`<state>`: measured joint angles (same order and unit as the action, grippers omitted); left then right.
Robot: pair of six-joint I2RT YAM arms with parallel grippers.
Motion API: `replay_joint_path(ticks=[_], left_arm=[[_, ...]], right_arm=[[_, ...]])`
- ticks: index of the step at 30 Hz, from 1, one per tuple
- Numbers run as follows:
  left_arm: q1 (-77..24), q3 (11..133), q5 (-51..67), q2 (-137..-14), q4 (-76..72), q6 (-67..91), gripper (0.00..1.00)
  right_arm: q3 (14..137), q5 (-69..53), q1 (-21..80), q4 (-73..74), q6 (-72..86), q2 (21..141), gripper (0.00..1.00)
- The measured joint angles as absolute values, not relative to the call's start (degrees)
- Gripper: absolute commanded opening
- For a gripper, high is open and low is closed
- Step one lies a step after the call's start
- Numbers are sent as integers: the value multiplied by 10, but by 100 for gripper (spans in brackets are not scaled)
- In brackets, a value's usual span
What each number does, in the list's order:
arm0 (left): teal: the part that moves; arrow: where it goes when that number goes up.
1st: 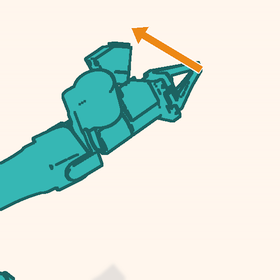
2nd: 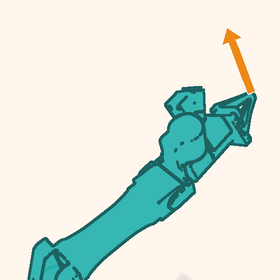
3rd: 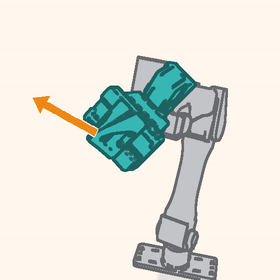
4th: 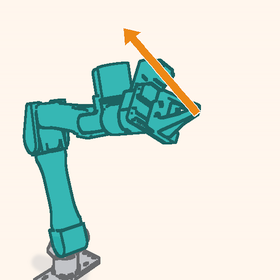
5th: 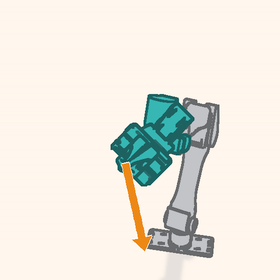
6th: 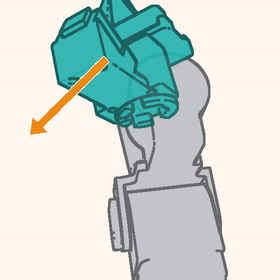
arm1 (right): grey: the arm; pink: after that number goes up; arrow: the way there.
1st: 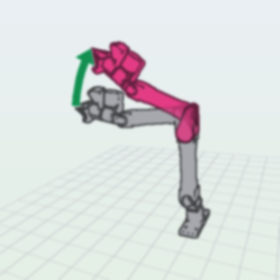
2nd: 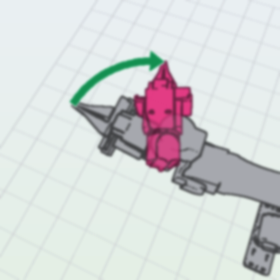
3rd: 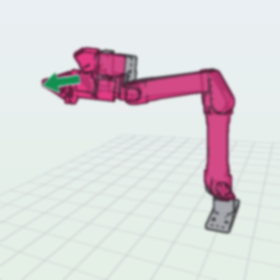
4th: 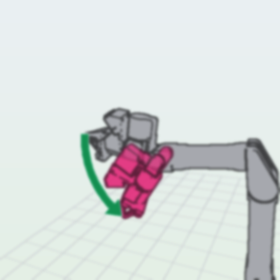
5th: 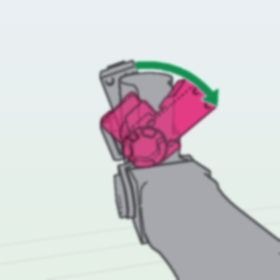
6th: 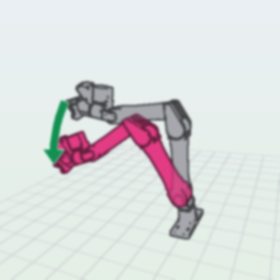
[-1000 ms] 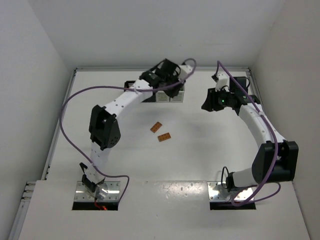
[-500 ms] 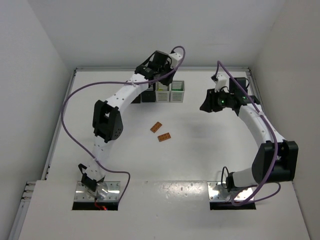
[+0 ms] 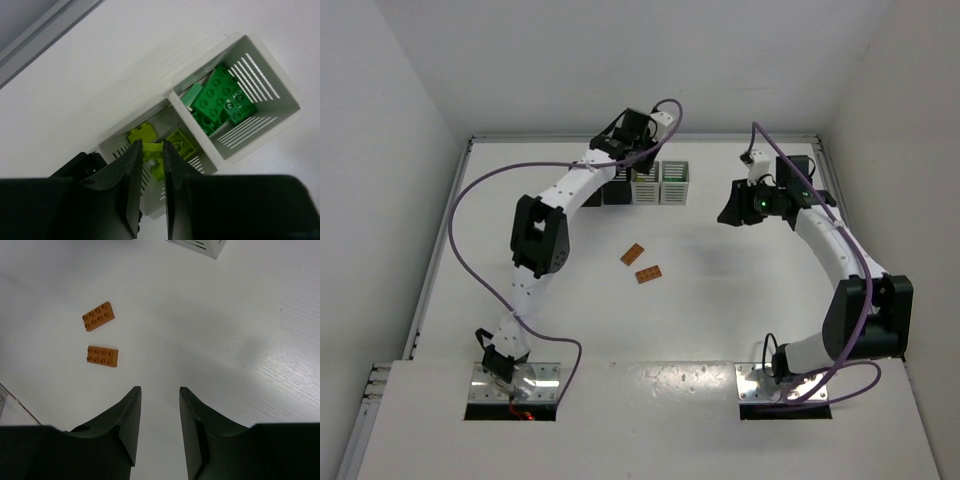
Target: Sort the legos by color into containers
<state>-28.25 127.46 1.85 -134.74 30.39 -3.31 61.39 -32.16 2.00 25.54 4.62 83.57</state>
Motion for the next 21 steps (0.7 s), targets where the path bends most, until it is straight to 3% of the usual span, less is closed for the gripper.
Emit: replay_joint_path(ticks=[4, 9, 18, 21], left_arm=[[-271, 1274, 13, -1347, 301, -33, 49], [-266, 1271, 10, -1347, 299, -30, 54], [-263, 1258, 10, -1329, 302, -15, 55], [-257, 1231, 11, -1283, 305, -4, 63]], right_arm=[[614, -322, 20, 256, 46, 836, 37], [613, -324, 25, 256, 43, 836, 37], [599, -330, 56, 258, -2, 836, 37], [600, -327, 104, 260, -32, 841, 41]])
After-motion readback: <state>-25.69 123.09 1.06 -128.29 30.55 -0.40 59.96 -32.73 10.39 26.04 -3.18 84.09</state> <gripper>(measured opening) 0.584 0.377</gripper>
